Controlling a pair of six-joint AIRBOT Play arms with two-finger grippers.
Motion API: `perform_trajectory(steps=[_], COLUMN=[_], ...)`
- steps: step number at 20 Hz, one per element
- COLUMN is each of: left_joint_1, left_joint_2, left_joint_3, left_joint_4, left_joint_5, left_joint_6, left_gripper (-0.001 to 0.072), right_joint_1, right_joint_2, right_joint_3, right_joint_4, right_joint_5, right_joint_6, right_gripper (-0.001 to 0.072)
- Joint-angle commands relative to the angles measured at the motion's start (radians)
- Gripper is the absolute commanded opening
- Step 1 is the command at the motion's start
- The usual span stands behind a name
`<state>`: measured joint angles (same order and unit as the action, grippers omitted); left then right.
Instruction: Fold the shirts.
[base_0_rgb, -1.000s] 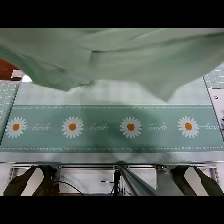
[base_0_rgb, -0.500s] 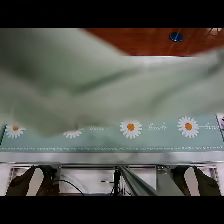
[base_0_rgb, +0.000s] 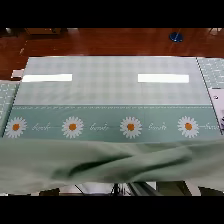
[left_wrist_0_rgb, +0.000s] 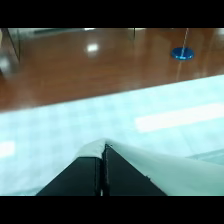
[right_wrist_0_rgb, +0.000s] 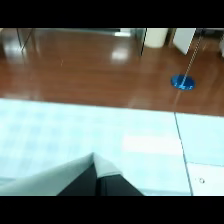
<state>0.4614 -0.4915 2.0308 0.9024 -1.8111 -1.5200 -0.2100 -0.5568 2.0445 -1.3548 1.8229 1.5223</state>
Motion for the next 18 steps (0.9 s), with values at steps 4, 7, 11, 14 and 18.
perform_trajectory(steps=[4,7,11,14,18], left_joint_1=[0.000,-0.001,-0.048,-0.150,-0.266], left_joint_2=[0.006,-0.027,-0.210,-0.430,-0.677], left_joint_3=[-0.380,-0.649,-0.790,-0.761,-0.722], left_joint_4=[0.014,-0.008,-0.076,-0.076,-0.072], left_joint_5=[-0.029,0.076,0.276,0.366,0.524], left_joint_6=[0.071,0.153,0.233,0.309,0.447], left_gripper=[0.0022,0.0022,0.0022,0.0022,0.0022], right_joint_1=[0.137,0.137,0.136,0.136,0.136], right_joint_2=[-0.003,-0.076,-0.298,-0.439,-0.566], right_joint_3=[-0.407,-0.660,-0.716,-0.705,-0.705], right_joint_4=[-0.121,-0.121,-0.087,-0.095,-0.095], right_joint_5=[0.029,-0.037,-0.243,-0.405,-0.689], right_joint_6=[-0.009,-0.072,-0.148,-0.148,-0.151], right_gripper=[0.0025,0.0025,0.0025,0.0025,0.0025])
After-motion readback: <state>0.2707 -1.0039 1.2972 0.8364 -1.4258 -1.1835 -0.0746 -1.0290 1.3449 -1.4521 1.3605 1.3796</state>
